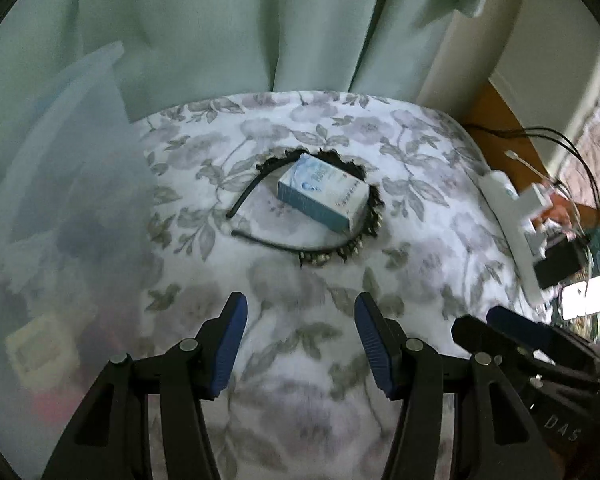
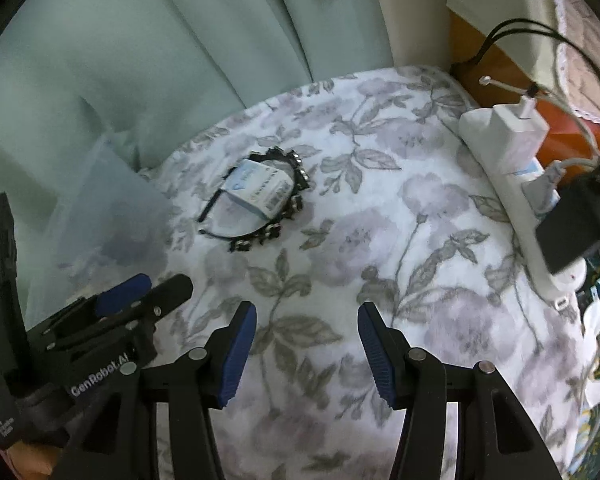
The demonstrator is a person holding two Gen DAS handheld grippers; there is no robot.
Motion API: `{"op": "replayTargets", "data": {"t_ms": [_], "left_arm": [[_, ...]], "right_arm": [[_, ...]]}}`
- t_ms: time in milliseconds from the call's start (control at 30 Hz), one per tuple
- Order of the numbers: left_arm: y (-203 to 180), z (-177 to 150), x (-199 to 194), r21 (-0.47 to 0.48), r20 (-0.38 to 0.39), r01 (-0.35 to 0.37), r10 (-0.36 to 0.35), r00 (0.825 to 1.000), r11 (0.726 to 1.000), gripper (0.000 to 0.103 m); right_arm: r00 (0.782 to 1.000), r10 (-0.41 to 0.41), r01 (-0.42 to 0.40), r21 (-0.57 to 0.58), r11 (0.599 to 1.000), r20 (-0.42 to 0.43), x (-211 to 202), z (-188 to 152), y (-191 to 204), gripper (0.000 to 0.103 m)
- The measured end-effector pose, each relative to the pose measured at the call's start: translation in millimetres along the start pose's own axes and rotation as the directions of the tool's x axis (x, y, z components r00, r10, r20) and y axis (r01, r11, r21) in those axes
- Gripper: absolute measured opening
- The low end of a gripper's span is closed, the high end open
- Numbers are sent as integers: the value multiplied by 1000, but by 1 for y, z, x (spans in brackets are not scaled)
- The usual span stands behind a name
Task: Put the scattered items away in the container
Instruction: 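Grasp the ear-drops box with left tool while right tool grasps the black headband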
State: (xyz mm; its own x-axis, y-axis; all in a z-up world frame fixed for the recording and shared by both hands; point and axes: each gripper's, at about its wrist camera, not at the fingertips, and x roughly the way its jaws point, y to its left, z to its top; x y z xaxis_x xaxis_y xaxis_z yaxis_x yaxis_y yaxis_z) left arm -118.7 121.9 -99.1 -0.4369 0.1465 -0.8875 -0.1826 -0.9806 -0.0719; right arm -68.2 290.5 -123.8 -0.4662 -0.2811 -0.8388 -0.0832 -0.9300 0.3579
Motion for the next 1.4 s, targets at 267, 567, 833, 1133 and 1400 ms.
{"op": "replayTargets", "data": {"t_ms": [267,567,833,1133,1400], "left_arm": [[4,35,34,0,41,19,-19,999,1000,57],[-2,54,61,88,46,83,-87,995,993,60],[-8,58,84,135,30,89,-94,995,987,67],[-5,61,103,140,34,90,-96,995,986,69],[10,53,103,81,74,93,-99,992,992,36]], "right_arm": [[1000,-20,19,-12,1000,-19,35,28,-1,57],[999,-49,49,-27,998,-2,60,55,-6,57],[998,-57,57,-10,998,-15,72,55,-23,57],[999,-51,51,-28,998,-3,78,63,-19,57],[999,-38,38,-51,998,-2,85,71,-10,57]]}}
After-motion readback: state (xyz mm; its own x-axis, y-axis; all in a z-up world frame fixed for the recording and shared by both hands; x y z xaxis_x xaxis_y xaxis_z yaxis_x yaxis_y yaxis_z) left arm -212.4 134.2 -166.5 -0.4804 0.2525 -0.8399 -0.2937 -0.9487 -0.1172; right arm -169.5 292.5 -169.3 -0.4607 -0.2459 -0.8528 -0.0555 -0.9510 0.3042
